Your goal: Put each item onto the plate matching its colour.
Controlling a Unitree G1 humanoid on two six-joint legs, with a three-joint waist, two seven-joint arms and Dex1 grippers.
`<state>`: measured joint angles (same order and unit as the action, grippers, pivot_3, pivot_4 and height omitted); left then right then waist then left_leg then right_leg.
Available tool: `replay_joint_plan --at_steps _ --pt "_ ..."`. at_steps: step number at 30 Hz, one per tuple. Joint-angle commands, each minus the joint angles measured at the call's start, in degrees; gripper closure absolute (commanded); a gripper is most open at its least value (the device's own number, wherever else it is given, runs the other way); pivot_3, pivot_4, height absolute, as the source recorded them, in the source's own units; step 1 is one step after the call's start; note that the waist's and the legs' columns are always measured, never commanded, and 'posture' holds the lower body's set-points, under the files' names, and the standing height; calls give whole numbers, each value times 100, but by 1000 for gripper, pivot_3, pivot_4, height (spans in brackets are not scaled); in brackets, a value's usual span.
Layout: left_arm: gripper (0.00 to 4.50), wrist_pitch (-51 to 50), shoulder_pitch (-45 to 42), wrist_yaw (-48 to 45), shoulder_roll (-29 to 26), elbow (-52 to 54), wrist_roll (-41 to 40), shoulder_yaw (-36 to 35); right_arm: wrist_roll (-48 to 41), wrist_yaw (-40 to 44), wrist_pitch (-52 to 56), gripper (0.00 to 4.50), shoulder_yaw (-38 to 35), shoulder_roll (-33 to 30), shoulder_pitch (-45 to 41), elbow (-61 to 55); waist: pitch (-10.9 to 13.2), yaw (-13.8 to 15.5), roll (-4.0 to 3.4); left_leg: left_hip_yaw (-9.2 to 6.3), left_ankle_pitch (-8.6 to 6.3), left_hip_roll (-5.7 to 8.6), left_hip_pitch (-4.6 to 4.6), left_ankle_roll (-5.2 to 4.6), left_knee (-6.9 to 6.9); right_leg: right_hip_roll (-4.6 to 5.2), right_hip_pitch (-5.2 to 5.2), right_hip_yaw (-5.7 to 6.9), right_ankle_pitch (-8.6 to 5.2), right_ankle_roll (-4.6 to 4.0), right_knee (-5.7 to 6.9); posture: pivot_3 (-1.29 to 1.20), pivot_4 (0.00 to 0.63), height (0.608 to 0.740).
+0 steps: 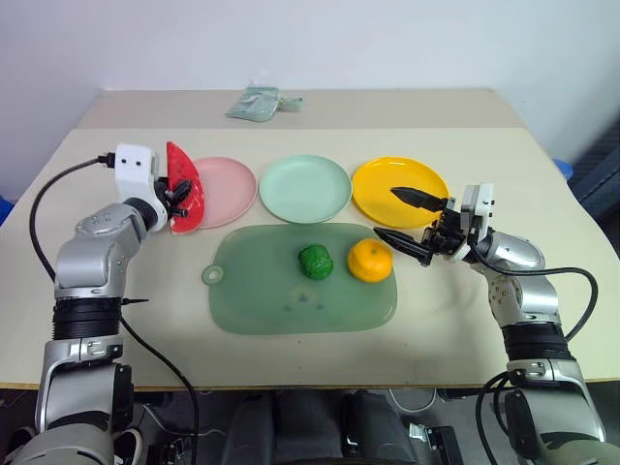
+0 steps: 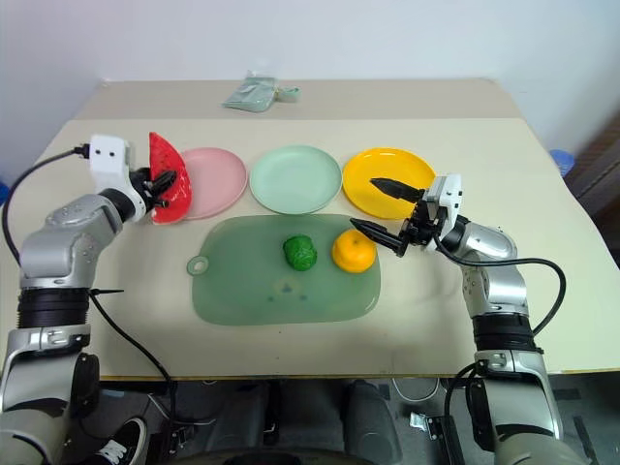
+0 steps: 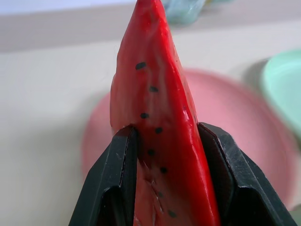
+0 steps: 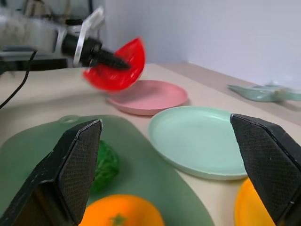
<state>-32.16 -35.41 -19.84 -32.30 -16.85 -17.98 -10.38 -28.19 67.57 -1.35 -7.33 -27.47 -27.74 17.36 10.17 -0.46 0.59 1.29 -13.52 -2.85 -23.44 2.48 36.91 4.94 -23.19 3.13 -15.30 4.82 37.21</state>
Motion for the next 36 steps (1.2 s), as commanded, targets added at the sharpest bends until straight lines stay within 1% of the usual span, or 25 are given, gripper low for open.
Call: replay_joint_plan --at_steps 1,6,10,12,13,14,15,16,17,19,21,24,28,32,33,36 --pt "2938 621 -338 -154 225 -574 -26 -178 -50 -334 13 0 -128 108 -117 -266 0 17 0 -1 0 0 0 0 1 0 0 2 0 0 2 0 150 740" --pt "2938 1304 -900 21 443 -1538 82 -340 -14 -462 -58 0 -58 209 -80 -331 0 25 1 0 0 0 -1 0 6 0 1 1 2 4 3 0 150 740" --pt "2938 1282 -1203 -91 556 -1781 -21 -378 56 -438 -128 0 -10 186 -60 -318 0 10 1 0 0 0 -1 0 5 1 1 2 3 5 3 0 150 740" --pt "2084 1247 -1321 -238 601 -1924 -124 -436 92 -434 -181 0 -12 182 -82 -267 0 2 1 0 0 0 -2 0 5 0 1 2 3 5 3 0 150 740" --pt "1750 1304 -1356 -294 594 -1968 -84 -398 100 -420 -193 0 -7 184 -91 -260 0 -1 1 0 0 0 -2 0 5 0 1 2 3 5 3 0 150 740" --pt "1308 1395 -1374 -285 593 -1992 -25 -376 108 -397 -201 0 2 182 -97 -258 0 -8 1 0 0 0 -2 0 5 0 1 2 3 5 3 0 150 740" --pt "742 1482 -1406 -230 606 -2029 6 -396 130 -386 -221 0 12 179 -109 -248 0 -11 1 0 0 0 -2 0 5 0 1 2 3 5 3 0 150 740" --pt "286 1577 -1411 -173 583 -2034 95 -367 140 -395 -229 0 8 180 -120 -235 0 -13 1 0 0 0 -1 0 4 0 0 2 3 5 3 0 150 740" --pt "81 1611 -1397 -158 559 -1986 124 -363 148 -416 -224 0 1 182 -129 -224 0 -20 1 0 0 0 -1 0 4 0 0 2 3 5 3 0 150 740" --pt "81 1516 -1322 -242 517 -1760 91 -353 174 -469 -229 0 -20 190 -132 -209 0 -20 1 0 0 0 -1 0 3 0 -1 2 3 5 3 0 150 740" --pt "81 1364 -1100 -549 422 -1125 -49 -320 226 -571 -269 0 -69 189 -133 -198 1 -22 1 0 0 0 -1 1 2 0 -1 2 3 5 3 0 150 740" --pt "81 914 -760 -1062 278 -166 -464 -380 233 -692 -277 0 -135 182 -156 -149 1 -22 2 1 0 0 -2 1 0 1 -2 1 3 5 3 0 150 740" --pt "81 138 -273 -1788 -61 1183 -1244 -465 196 -711 -226 0 -120 171 -178 -140 1 -25 1 1 0 -1 -1 1 0 1 -2 0 3 5 5 0 150 740" --pt "81 -49 87 -2439 -323 1884 -1621 -353 221 -667 -293 0 -85 187 -221 -73 1 -13 1 0 0 -1 -1 1 1 2 -1 0 3 5 4 0 150 740" --pt "81 -276 191 -2639 -378 2012 -1838 -327 257 -681 -322 0 -71 194 -241 -30 1 -19 1 0 0 -1 -1 1 2 2 0 0 3 5 4 0 150 740" --pt "81 -573 378 -3075 -417 2360 -2213 -157 322 -759 -282 0 -38 196 -297 50 2 -22 0 0 0 -1 -1 0 1 1 -1 0 3 4 4 0 150 740"
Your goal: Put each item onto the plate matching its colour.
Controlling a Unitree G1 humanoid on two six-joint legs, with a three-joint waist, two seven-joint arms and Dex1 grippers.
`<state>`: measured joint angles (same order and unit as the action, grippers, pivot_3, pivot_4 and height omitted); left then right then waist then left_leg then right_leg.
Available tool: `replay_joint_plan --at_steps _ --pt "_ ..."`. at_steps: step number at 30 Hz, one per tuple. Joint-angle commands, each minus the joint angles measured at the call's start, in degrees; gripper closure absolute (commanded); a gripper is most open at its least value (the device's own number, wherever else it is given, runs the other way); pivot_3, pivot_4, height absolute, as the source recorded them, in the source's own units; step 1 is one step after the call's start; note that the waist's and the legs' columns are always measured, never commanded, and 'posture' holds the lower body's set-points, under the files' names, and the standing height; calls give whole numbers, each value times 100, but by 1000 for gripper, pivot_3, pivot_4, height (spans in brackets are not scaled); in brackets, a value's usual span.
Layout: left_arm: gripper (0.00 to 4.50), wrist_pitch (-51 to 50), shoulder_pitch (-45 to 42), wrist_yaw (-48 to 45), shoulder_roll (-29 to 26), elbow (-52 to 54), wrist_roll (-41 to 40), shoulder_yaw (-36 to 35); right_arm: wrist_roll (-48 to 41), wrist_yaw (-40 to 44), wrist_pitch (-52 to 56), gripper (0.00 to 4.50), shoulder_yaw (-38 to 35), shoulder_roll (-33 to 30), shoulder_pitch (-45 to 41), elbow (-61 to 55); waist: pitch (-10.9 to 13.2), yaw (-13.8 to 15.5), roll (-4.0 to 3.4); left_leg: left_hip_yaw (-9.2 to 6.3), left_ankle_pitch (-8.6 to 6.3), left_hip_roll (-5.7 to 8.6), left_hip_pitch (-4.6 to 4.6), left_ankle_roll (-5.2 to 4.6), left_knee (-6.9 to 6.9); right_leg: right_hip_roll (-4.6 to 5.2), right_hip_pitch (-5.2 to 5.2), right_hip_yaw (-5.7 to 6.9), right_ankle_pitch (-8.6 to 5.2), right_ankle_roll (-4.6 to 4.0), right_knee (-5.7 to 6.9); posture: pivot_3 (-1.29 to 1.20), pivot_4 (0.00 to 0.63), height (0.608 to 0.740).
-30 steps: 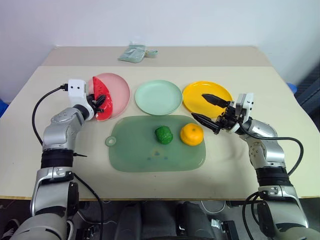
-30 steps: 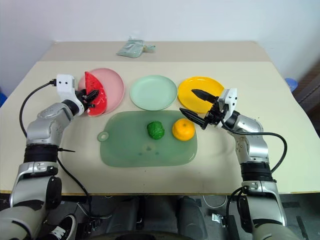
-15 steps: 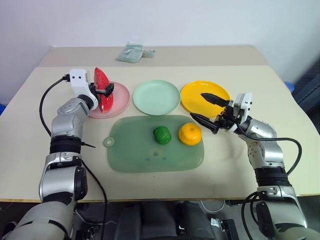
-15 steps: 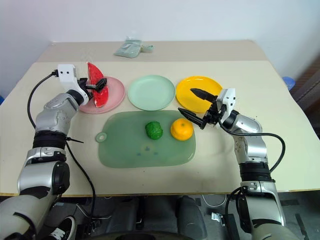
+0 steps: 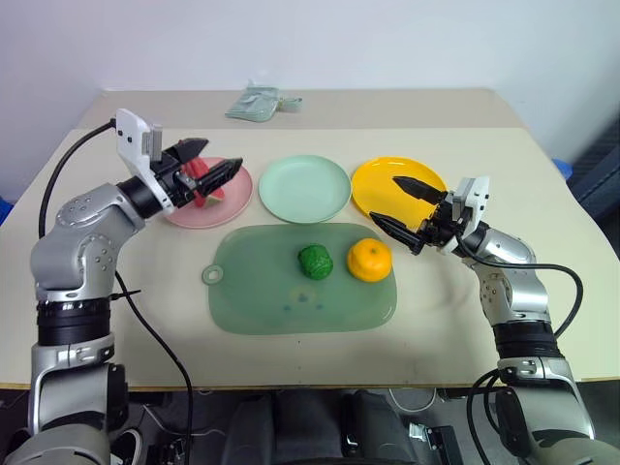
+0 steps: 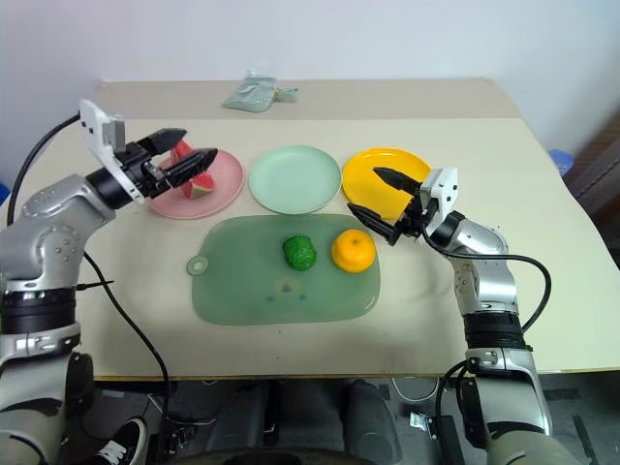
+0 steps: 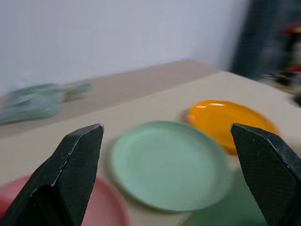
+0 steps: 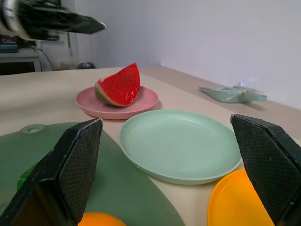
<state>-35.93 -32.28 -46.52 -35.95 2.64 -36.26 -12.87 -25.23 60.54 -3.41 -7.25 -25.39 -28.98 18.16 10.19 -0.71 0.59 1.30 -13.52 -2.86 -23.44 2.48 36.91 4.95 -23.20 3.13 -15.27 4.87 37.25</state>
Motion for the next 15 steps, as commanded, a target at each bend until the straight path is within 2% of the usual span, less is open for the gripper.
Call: replay_joint_plan --at_steps 1,3,5,8,15 --pt "81 -341 173 -632 -95 585 -470 297 10 -4 -57 0 -38 -31 -163 -57 1 11 0 0 0 0 0 0 0 0 0 0 0 0 0 0 150 740" --pt "81 -190 375 -1036 -198 802 -151 906 -97 253 102 0 6 -126 -89 -165 1 14 -1 0 0 0 -1 0 1 1 1 0 0 0 -1 0 150 740" --pt "81 -29 382 -1139 -67 837 36 1277 -122 513 65 0 21 -227 9 -255 1 32 -1 0 0 1 -1 0 0 1 1 -1 0 0 -3 0 150 740" --pt "81 614 320 -1145 104 443 780 1857 -147 1044 114 0 67 -504 161 -346 1 50 -1 0 0 1 -1 -1 4 0 2 -1 0 -1 -3 0 150 740" --pt "81 1990 380 -645 925 -403 1874 2378 -53 1156 -53 0 24 -735 360 -407 1 16 -1 0 -2 1 -1 -4 4 -3 1 -1 -1 -1 -4 0 150 740"
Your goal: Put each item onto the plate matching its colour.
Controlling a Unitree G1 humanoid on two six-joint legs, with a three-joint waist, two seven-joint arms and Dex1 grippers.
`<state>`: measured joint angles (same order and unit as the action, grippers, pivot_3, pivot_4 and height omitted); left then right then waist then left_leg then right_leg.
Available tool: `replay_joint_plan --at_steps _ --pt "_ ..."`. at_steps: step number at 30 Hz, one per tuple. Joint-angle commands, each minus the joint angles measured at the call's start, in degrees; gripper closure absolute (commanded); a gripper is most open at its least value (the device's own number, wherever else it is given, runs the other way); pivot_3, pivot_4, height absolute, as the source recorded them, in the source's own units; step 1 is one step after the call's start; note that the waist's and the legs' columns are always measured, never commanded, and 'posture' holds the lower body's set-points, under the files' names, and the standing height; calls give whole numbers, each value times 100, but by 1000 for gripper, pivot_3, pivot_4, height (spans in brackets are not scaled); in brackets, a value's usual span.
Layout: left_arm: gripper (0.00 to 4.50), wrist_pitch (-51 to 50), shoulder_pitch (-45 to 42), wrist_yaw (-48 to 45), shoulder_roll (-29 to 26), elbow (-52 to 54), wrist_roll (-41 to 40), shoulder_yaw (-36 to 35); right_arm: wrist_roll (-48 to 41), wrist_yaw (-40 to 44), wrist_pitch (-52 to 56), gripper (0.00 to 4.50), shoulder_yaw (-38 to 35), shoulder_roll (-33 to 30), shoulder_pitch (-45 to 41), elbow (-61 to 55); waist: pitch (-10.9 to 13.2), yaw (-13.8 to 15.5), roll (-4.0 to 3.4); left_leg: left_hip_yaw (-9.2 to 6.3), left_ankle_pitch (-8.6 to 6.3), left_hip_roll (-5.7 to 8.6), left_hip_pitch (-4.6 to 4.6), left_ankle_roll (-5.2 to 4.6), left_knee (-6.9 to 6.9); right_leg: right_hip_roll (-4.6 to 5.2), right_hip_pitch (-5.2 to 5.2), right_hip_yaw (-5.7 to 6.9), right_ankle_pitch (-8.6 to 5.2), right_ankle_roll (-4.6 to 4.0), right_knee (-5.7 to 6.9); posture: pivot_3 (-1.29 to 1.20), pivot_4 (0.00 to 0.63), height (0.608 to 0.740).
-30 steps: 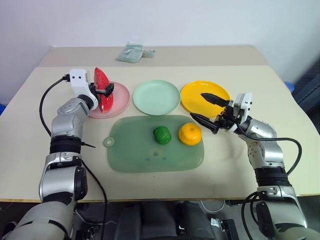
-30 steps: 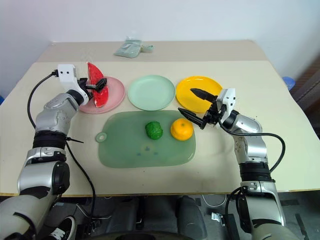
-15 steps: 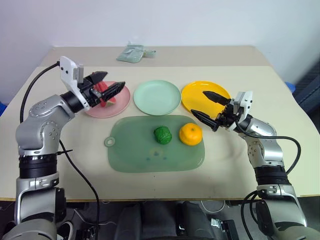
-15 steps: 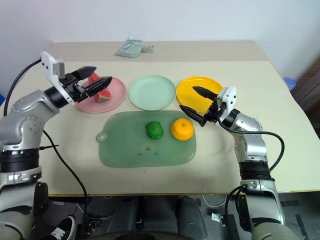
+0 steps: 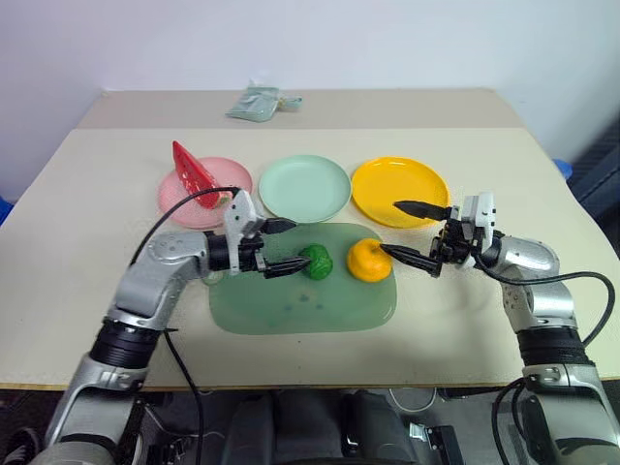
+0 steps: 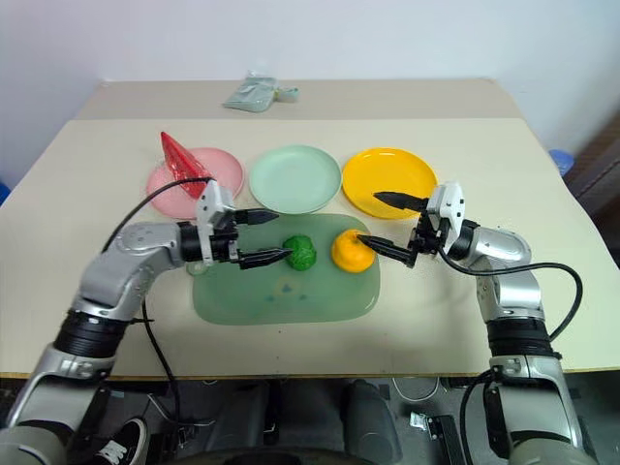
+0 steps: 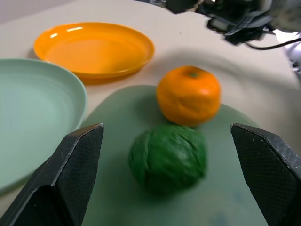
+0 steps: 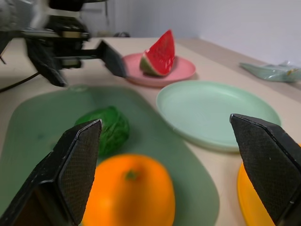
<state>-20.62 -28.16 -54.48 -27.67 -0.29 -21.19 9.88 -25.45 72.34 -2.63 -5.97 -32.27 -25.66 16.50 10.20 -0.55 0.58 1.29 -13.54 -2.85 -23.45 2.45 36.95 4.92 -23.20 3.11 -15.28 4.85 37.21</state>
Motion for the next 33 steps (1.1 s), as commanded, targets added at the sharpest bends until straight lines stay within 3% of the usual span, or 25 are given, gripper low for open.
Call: replay_joint_plan --at_steps 1,8,14,17,22,27,33 --pt "81 510 2 159 177 -176 417 147 -40 -40 -134 0 -122 -53 70 -251 0 0 0 0 0 0 0 0 0 0 -1 0 0 0 0 0 150 740" --pt "81 552 -10 124 525 -542 711 426 -6 -106 -244 0 -144 -90 178 -216 0 15 0 1 0 0 -1 0 3 1 1 0 0 1 0 0 150 740" --pt "1840 416 -32 92 609 -618 840 505 17 -126 -327 0 -148 -79 136 -85 0 14 0 0 0 0 -1 -1 3 1 1 0 0 1 0 0 150 740" --pt "1857 758 -187 430 744 -783 962 282 25 -146 -367 0 -141 -51 147 -57 0 20 0 0 0 0 0 -1 4 1 1 1 0 1 0 0 150 740" --pt "1857 1035 -1238 1981 1355 -1805 661 -980 38 -183 -429 0 -112 -2 131 29 7 121 13 -2 0 0 -1 -1 14 0 2 1 2 2 3 0 150 740" --pt "1857 1854 -2059 2720 1550 -3558 1392 -911 47 -725 -232 0 -150 242 -265 247 6 121 10 1 -3 2 0 -6 10 1 4 2 2 3 -1 0 150 740" --pt "1857 2472 -3098 3224 1968 -5512 1534 -1114 146 -1314 -178 0 -171 543 -678 480 13 138 22 1 -3 3 -9 -6 13 1 -1 5 5 8 -4 0 150 740"
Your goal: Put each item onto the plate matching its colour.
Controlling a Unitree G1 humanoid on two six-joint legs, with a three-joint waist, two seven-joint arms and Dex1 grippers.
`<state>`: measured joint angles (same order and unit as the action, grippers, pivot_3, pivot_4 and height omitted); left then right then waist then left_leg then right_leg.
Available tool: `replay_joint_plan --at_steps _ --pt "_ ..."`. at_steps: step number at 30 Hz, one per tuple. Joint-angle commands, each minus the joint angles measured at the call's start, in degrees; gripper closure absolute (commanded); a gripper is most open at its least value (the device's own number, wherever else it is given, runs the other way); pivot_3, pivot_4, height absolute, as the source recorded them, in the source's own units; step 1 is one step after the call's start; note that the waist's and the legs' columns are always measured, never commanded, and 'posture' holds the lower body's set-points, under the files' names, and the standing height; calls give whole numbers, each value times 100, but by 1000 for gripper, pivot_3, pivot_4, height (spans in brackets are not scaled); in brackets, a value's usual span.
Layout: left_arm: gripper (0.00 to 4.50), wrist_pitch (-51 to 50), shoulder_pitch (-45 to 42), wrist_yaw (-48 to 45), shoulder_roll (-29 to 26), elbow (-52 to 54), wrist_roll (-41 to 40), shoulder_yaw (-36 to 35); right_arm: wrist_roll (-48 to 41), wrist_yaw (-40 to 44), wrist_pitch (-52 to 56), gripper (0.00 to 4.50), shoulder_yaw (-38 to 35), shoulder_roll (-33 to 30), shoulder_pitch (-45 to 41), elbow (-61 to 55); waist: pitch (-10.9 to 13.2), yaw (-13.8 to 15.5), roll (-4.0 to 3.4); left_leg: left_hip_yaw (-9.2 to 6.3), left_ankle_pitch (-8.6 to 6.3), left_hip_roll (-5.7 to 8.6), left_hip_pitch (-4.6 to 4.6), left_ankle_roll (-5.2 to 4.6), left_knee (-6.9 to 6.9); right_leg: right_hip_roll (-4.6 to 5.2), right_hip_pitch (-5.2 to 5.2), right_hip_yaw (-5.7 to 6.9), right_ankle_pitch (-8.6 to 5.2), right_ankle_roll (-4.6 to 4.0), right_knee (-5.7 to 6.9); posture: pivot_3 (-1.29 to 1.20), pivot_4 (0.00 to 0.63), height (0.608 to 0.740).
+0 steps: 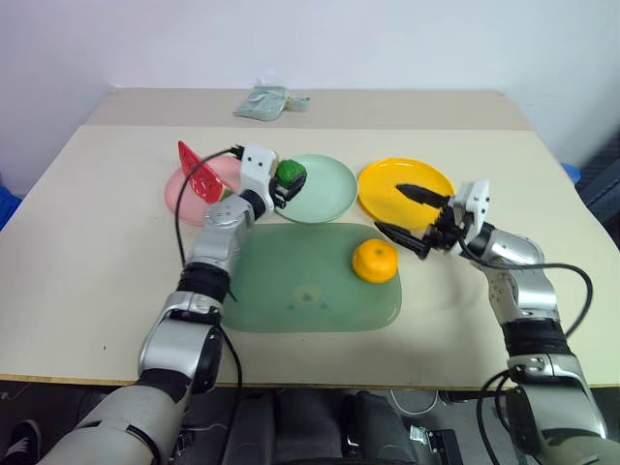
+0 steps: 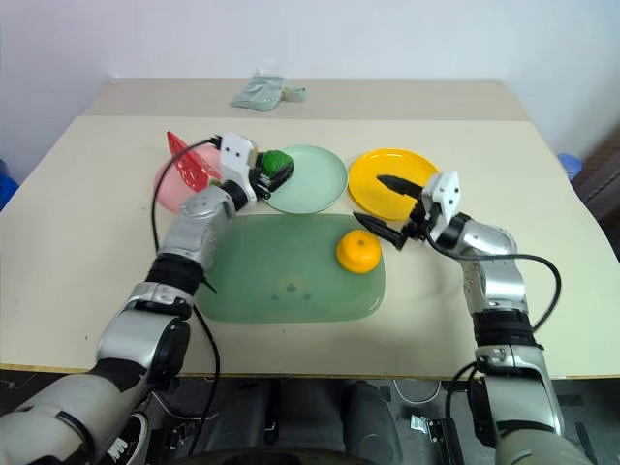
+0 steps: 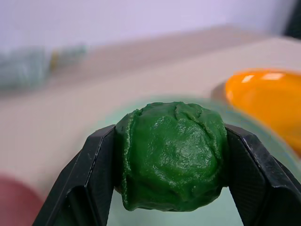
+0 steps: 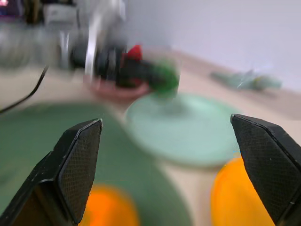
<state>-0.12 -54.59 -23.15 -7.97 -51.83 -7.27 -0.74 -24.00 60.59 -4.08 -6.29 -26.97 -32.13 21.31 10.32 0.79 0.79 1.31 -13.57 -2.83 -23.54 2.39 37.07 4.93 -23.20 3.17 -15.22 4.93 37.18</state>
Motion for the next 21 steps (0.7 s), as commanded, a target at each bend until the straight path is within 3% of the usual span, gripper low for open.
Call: replay_joint_plan --at_steps 1,5,7,9,13,16,21 --pt "1857 487 -574 32 62 -574 120 -82 28 -116 -65 0 -93 25 -3 -34 0 4 1 0 0 1 -2 0 -2 1 0 1 0 0 -3 0 150 740" --pt "1857 723 -837 -225 132 -1119 181 -99 122 -98 -138 0 -11 12 87 -98 0 -7 1 2 0 3 -4 0 -5 2 0 2 1 2 -8 0 150 740" --pt "795 763 -909 -250 134 -1261 177 -157 114 -109 -100 0 -32 7 101 -121 0 -23 1 2 0 3 -2 0 -5 2 0 2 1 2 -4 0 150 740" --pt "59 899 -950 -178 95 -1311 318 -89 110 -113 -94 0 -50 -11 124 -162 1 -43 1 2 0 2 0 0 -5 1 -1 2 1 2 -1 0 150 740" --pt "59 1112 -929 -239 13 -1150 463 -30 105 -53 -47 0 -18 -58 229 -288 1 -30 0 2 0 1 0 0 -5 1 -3 1 1 2 1 0 150 740" --pt "59 1042 -459 -1386 -162 166 137 84 -39 290 332 0 103 -249 500 -700 2 -22 -1 2 0 2 -1 0 -6 1 -3 1 2 2 0 0 150 740" --pt "59 -424 945 -2952 -698 3201 -913 290 -72 549 765 0 189 -498 667 -1033 1 -60 -6 4 7 0 -1 13 -8 2 -3 -3 2 1 1 0 150 740"
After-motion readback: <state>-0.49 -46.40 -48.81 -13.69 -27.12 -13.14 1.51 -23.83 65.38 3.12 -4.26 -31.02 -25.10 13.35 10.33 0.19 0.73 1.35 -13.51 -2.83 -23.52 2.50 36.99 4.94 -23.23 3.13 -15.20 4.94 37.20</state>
